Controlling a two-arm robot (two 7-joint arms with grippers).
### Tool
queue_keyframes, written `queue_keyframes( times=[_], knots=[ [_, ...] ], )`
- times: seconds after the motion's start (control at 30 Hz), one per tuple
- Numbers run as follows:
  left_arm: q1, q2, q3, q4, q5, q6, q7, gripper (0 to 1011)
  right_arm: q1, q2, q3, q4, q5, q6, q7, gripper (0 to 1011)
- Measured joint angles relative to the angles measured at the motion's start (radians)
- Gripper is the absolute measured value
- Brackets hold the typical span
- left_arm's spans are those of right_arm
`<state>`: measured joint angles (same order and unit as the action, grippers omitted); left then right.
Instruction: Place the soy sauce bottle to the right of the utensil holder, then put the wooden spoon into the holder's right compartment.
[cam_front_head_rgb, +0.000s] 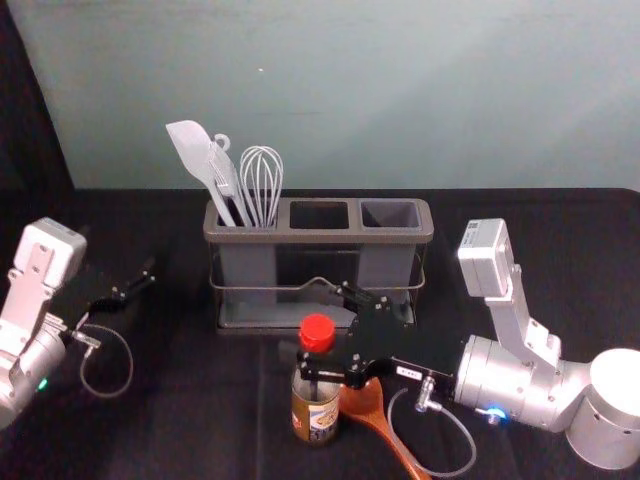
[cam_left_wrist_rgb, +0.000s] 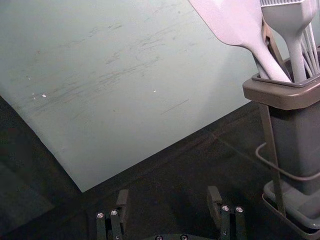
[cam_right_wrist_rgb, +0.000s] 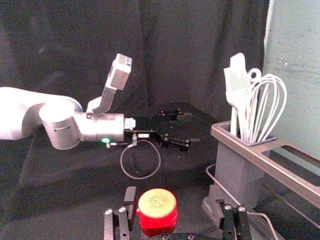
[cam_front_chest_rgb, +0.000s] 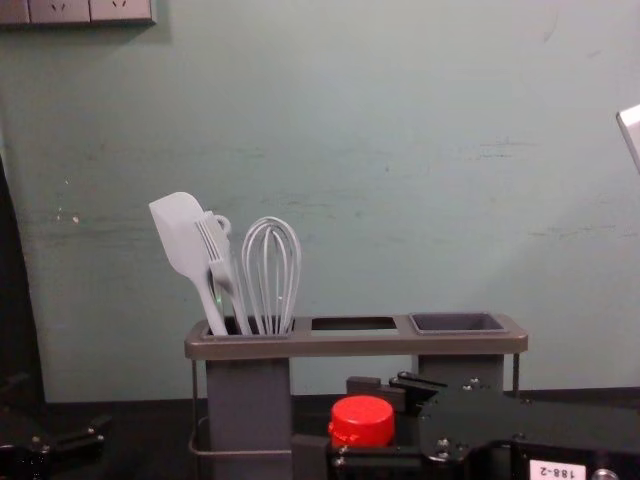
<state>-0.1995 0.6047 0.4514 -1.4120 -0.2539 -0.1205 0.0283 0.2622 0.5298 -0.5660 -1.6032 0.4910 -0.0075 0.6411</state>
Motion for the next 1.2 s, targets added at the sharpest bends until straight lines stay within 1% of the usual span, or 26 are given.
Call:
queue_keyframes(
  times=[0.03,0.07,0.13,0.27,0.33,0.43,0.47,0.53,0.6,0.8,0.9,1.1,1.2],
  knots=[
    [0.0,0.0,0.0,0.0,0.0,0.0,0.0,1012,0.0,0.0,0.0,0.0,0.0,0.0,0.0,915],
    [0.0,0.0,0.0,0.0,0.0,0.0,0.0,1011,0.0,0.0,0.0,-0.001,0.0,0.0,0.0,868],
    [0.0,0.0,0.0,0.0,0.0,0.0,0.0,1012,0.0,0.0,0.0,-0.001,0.0,0.0,0.0,838],
    [0.0,0.0,0.0,0.0,0.0,0.0,0.0,1011,-0.001,0.001,0.001,-0.001,0.001,-0.001,0.0,707],
    [0.0,0.0,0.0,0.0,0.0,0.0,0.0,1011,-0.001,0.001,0.001,-0.002,0.001,-0.001,0.0,670],
    [0.0,0.0,0.0,0.0,0.0,0.0,0.0,1011,-0.001,0.001,0.001,-0.002,0.002,-0.001,0.0,570],
    [0.0,0.0,0.0,0.0,0.0,0.0,0.0,1011,-0.001,0.001,0.001,-0.002,0.002,-0.001,0.0,509],
    [0.0,0.0,0.0,0.0,0.0,0.0,0.0,1011,-0.002,0.001,0.002,-0.002,0.002,-0.001,0.0,465],
    [0.0,0.0,0.0,0.0,0.0,0.0,0.0,1011,-0.002,0.002,0.002,-0.002,0.002,-0.001,0.001,399],
    [0.0,0.0,0.0,0.0,0.0,0.0,0.0,1011,-0.002,0.002,0.002,-0.003,0.002,-0.002,0.001,388],
    [0.0,0.0,0.0,0.0,0.0,0.0,0.0,1012,-0.008,0.005,0.003,-0.015,0.001,-0.008,0.0,388],
    [0.0,0.0,0.0,0.0,0.0,0.0,0.0,1012,-0.03,0.022,0.014,-0.068,0.005,-0.013,-0.011,388],
    [0.0,0.0,0.0,0.0,0.0,0.0,0.0,1012,-0.044,0.036,0.023,-0.106,0.004,-0.013,-0.021,388]
  ],
)
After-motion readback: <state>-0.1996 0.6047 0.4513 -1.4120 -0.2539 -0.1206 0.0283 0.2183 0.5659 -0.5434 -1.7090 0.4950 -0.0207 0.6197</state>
